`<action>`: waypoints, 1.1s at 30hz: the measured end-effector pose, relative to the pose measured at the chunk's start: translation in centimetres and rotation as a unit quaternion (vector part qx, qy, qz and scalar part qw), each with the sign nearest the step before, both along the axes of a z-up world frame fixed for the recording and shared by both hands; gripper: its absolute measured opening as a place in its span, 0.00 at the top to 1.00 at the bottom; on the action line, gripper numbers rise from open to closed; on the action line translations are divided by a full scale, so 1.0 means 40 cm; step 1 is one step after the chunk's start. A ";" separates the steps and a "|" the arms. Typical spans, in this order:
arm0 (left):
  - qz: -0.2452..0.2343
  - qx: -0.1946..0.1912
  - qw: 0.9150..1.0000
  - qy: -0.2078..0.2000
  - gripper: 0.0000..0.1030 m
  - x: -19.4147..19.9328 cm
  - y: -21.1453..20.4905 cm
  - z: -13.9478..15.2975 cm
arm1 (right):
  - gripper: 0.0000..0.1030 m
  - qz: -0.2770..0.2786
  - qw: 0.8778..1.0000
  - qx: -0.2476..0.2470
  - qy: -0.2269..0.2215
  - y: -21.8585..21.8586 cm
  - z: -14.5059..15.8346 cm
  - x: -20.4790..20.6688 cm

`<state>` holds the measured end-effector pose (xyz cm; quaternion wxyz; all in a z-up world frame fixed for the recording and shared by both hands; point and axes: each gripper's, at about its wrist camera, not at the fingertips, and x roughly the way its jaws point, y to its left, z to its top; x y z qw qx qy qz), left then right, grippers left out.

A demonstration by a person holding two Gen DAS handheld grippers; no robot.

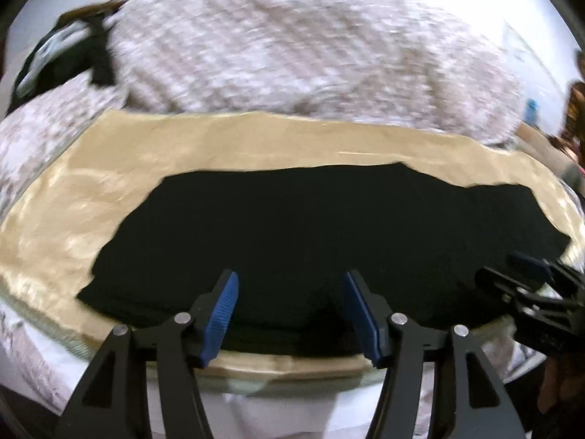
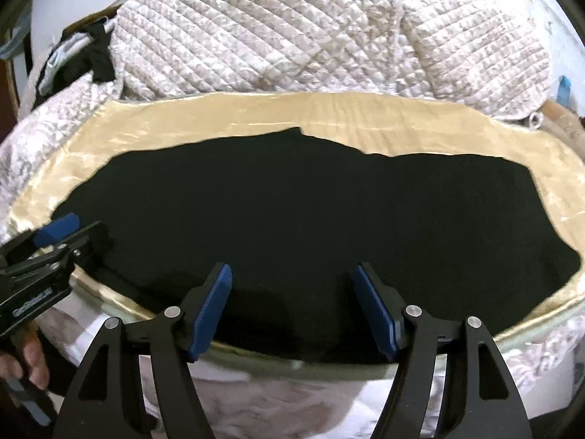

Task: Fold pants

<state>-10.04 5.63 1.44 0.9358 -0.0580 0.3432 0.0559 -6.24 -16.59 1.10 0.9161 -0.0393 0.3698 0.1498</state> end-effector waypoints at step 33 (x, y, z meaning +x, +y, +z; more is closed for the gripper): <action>0.074 -0.051 0.995 0.030 0.40 -0.051 0.159 -0.025 | 0.33 0.006 1.000 0.023 0.009 -0.010 -0.019 -0.005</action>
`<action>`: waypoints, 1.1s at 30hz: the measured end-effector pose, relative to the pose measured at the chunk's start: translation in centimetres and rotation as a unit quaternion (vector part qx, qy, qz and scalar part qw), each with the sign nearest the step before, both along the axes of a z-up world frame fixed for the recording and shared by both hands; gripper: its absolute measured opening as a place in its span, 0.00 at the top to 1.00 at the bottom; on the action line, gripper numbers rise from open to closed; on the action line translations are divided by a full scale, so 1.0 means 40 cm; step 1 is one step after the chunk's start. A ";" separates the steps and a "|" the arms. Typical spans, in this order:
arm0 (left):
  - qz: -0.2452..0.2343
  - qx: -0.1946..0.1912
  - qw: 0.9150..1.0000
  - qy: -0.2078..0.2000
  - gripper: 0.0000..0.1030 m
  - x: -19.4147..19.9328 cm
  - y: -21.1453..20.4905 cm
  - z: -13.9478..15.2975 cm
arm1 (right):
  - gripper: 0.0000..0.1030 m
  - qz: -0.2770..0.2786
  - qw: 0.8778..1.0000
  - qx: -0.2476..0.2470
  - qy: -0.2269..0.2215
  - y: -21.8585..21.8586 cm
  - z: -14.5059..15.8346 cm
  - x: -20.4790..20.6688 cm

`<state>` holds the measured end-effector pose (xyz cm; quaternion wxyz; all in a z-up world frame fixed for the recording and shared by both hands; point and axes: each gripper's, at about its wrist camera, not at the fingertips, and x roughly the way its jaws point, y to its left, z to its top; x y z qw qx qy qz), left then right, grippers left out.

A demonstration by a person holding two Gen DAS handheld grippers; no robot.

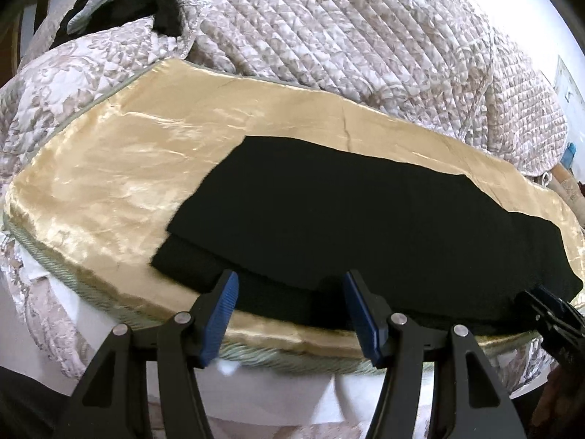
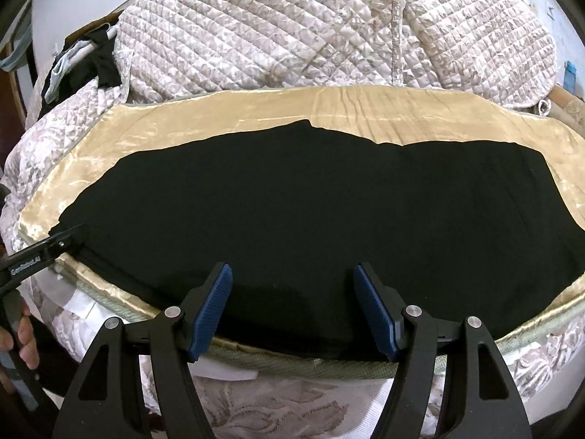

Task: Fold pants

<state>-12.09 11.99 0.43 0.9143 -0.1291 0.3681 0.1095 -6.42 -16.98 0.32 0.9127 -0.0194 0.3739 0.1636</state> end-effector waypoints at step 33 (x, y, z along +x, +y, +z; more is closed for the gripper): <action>0.053 -0.119 0.991 -0.039 0.90 0.046 0.140 -0.045 | 0.33 -0.004 0.999 0.042 0.001 -0.009 0.019 -0.001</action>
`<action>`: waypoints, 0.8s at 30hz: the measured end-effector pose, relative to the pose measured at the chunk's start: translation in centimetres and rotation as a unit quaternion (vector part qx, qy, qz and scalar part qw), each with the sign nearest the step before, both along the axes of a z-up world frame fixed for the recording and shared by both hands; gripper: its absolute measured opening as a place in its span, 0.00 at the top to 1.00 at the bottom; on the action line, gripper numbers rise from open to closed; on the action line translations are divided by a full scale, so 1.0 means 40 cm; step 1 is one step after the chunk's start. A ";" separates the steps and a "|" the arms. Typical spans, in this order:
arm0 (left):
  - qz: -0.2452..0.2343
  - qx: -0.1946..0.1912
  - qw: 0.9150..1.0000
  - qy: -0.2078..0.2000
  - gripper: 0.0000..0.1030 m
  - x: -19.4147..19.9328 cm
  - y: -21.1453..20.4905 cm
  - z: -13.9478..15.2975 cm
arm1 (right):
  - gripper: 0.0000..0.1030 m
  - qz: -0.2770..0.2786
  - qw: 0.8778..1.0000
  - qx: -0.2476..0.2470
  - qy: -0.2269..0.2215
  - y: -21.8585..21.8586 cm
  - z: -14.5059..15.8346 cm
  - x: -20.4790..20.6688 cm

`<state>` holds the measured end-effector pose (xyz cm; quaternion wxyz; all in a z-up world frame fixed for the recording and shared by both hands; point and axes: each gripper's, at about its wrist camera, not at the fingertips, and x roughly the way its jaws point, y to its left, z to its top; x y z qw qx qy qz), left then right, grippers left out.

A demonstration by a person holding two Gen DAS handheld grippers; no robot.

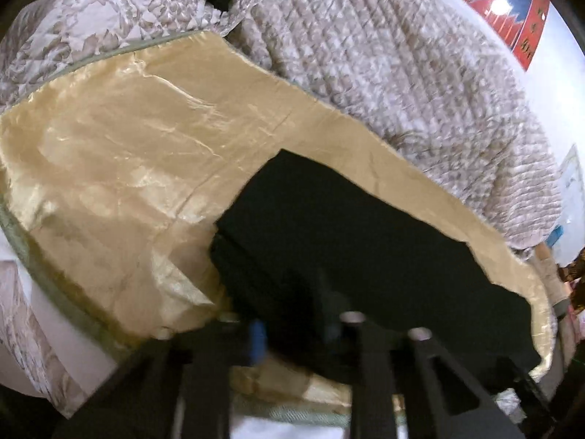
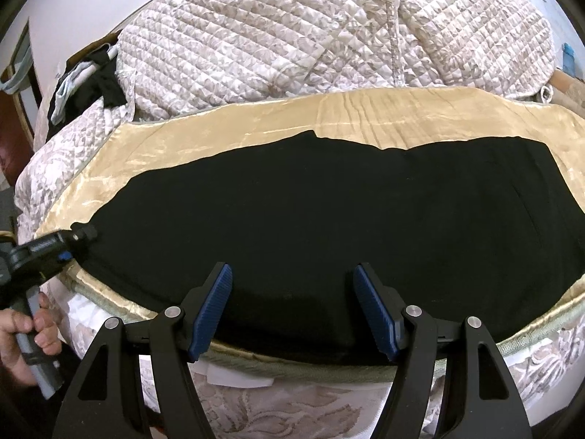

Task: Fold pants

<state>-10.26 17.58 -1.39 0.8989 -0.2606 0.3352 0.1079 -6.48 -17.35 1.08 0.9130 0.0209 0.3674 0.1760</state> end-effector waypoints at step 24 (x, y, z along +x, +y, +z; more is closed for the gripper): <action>-0.290 0.067 0.954 -0.041 0.94 0.186 -0.536 0.187 | 0.33 -0.104 0.992 0.062 0.025 -0.204 0.025 0.009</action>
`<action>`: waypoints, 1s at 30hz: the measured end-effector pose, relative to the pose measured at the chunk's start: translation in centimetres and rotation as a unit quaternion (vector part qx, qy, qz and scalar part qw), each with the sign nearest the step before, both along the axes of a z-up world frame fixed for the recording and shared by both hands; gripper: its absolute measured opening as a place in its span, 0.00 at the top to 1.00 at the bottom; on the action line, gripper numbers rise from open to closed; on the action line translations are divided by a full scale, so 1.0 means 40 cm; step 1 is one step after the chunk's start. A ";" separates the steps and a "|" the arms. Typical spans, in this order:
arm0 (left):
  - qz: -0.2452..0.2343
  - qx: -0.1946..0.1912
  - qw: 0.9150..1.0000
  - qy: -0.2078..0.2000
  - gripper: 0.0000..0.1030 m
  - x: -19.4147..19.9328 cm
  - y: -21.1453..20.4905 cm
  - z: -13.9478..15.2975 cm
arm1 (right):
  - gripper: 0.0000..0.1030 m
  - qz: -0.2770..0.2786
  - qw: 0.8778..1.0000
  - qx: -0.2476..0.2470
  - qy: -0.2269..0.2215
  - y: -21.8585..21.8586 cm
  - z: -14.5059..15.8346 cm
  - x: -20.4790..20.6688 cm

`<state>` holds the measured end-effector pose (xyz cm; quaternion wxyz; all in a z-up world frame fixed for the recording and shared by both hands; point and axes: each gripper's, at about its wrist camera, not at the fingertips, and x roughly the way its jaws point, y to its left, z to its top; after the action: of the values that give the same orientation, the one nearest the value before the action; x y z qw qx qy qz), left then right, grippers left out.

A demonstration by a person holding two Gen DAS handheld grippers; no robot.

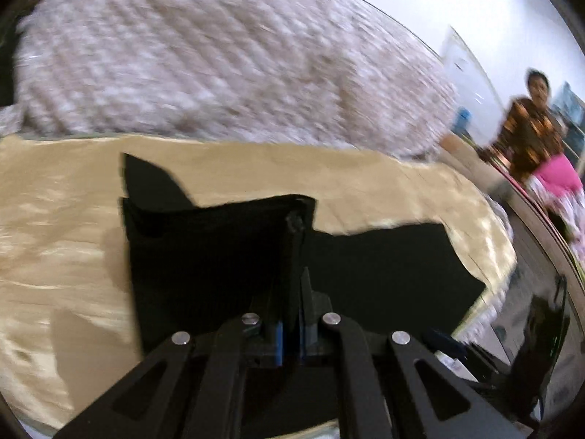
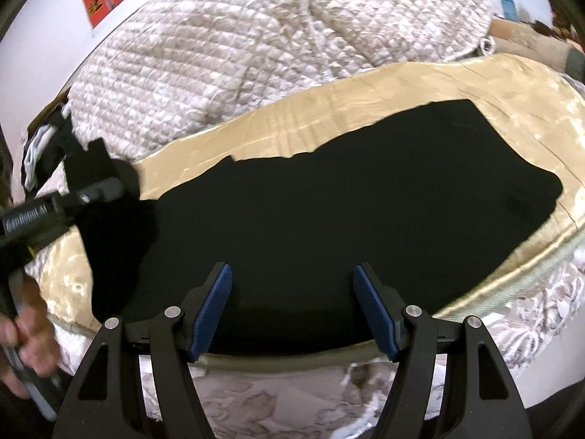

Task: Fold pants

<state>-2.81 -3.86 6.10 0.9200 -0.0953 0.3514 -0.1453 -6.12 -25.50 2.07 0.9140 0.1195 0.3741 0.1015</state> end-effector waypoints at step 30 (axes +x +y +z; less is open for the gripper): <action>0.019 0.000 0.998 0.053 0.70 0.083 0.165 -0.074 | 0.33 0.109 0.987 0.091 0.073 0.019 -0.024 0.208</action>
<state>0.49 2.74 3.16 0.9025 -0.1095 0.3980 -0.1227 2.18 -24.76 1.11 0.8532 0.1680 0.4395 0.2250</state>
